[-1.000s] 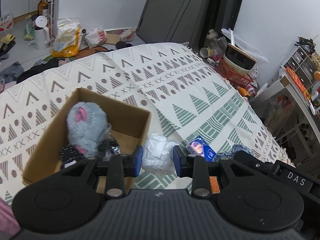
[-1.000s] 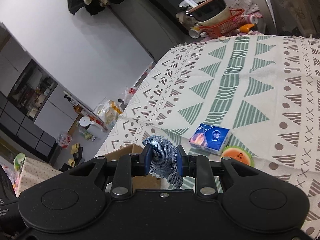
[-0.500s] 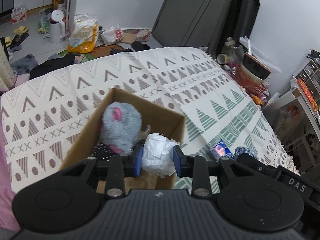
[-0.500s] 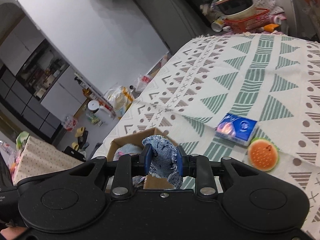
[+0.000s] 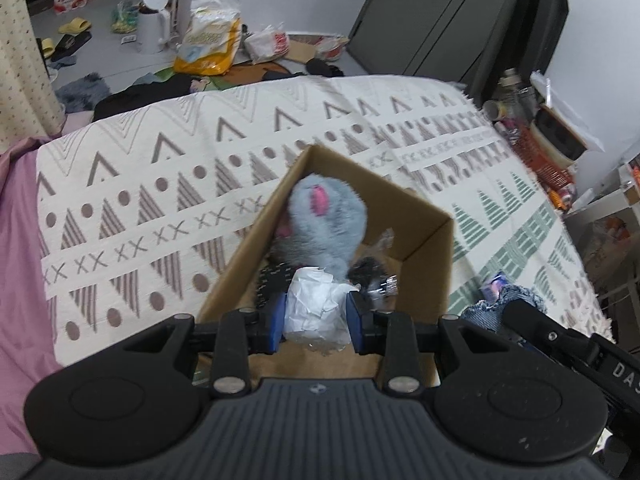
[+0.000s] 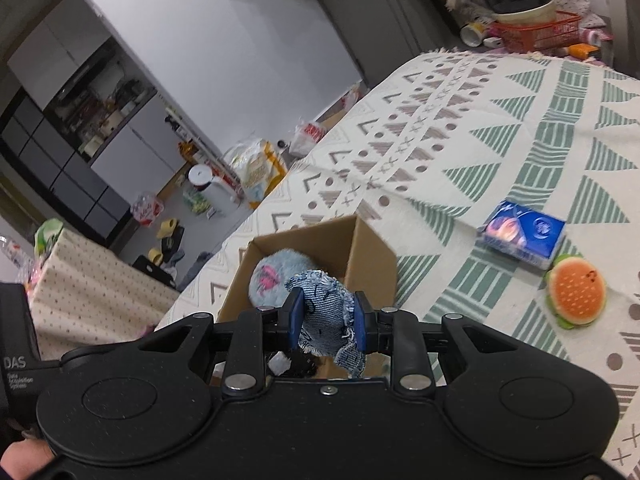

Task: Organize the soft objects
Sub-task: 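Carry the white item with the left tool to the box while the right tool carries the denim plush, then open the left tool over the box while the right tool drops the denim plush in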

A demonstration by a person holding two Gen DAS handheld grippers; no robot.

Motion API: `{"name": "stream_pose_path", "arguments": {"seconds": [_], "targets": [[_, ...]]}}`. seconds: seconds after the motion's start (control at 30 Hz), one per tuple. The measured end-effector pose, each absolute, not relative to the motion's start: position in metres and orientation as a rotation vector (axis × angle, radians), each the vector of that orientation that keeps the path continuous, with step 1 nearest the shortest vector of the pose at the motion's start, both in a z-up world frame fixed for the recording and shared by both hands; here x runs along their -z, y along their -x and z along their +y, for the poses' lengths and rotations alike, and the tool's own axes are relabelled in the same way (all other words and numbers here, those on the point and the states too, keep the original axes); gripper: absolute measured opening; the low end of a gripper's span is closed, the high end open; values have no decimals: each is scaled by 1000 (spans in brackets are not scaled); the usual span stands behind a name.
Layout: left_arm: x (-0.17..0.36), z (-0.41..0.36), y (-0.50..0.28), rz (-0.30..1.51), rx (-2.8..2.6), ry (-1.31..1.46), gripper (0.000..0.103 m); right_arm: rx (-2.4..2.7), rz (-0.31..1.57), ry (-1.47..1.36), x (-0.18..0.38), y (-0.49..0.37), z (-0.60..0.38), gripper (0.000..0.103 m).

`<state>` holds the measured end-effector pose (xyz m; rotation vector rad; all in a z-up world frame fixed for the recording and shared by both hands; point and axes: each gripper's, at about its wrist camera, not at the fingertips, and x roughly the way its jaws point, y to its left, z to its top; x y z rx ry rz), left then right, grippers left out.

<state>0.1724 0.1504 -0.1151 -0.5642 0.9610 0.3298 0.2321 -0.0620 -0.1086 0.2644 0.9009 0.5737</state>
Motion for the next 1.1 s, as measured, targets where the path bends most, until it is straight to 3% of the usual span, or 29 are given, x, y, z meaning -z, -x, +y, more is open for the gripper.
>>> {"name": "stream_pose_path", "arguments": {"seconds": [0.23, 0.33, 0.4, 0.83, 0.97, 1.1], "targets": [[125, 159, -171, 995, -332, 591, 36, -609, 942, -215, 119, -222, -41, 27], [124, 160, -173, 1001, -348, 589, 44, -619, 970, -223, 122, -222, -39, 33], [122, 160, -172, 993, -362, 582, 48, -622, 981, -241, 122, -223, -40, 48], [106, 137, -180, 987, -351, 521, 56, -538, 955, -300, 109, -233, -78, 69], [100, 125, -184, 975, -338, 500, 59, -495, 942, -284, 105, -236, -92, 86], [96, 112, -191, 972, -321, 478, 61, -449, 944, -270, 103, -239, -106, 87]]}}
